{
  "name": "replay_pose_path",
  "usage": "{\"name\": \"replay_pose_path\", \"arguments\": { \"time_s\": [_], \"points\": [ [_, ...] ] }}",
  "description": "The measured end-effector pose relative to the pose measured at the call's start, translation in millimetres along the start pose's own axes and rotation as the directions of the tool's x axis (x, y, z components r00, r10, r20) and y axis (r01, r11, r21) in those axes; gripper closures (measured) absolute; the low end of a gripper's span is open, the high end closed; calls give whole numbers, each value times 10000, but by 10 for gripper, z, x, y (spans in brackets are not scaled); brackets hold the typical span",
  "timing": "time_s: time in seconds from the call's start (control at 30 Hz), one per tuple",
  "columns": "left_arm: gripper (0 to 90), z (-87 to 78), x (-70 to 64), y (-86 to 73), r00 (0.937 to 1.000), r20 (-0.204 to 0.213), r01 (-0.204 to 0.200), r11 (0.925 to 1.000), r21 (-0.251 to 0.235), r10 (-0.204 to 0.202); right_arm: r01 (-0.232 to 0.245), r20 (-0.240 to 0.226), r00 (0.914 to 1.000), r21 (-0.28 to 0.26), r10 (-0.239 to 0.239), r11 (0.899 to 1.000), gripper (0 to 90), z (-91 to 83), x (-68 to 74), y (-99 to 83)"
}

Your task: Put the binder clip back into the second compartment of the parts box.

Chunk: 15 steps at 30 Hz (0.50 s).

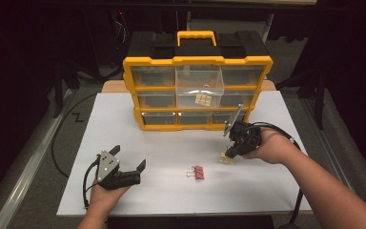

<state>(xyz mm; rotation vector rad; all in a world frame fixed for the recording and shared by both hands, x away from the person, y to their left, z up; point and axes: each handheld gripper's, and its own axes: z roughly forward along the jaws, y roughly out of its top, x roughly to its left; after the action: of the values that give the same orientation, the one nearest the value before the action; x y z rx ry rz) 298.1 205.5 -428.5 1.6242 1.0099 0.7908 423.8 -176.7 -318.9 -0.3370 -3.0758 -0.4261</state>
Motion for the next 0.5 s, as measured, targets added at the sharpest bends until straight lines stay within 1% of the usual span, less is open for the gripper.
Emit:
{"name": "replay_pose_path", "arguments": {
  "time_s": [0.1, 0.13, 0.23, 0.33, 0.5],
  "points": [
    [2, 0, -1, 0, 10000, -10, -9, 10000, 10, 9, 5, -51, 10000, -9, -5, 10000, 900, -56, 8, -3],
    [2, 0, -1, 0, 10000, -13, -4, 10000, 16, 4, 109, -64, 9999, -54, -109, 9999, 900, -72, 6, -4],
    [2, 2, -2, -1, 10000, -16, -11, 10000, 17, 11, 204, -117, 9997, -123, -206, 9997, 900, -127, 19, 1],
    [2, 2, -1, -1, 10000, -17, -17, 10000, 28, 17, 152, -170, 9997, -87, -153, 9998, 900, -184, 24, 9],
    [2, 3, -1, -1, 10000, -21, -5, 10000, 17, 5, 202, -177, 9996, -43, -203, 9998, 900, -273, 25, 31]
  ]
}}
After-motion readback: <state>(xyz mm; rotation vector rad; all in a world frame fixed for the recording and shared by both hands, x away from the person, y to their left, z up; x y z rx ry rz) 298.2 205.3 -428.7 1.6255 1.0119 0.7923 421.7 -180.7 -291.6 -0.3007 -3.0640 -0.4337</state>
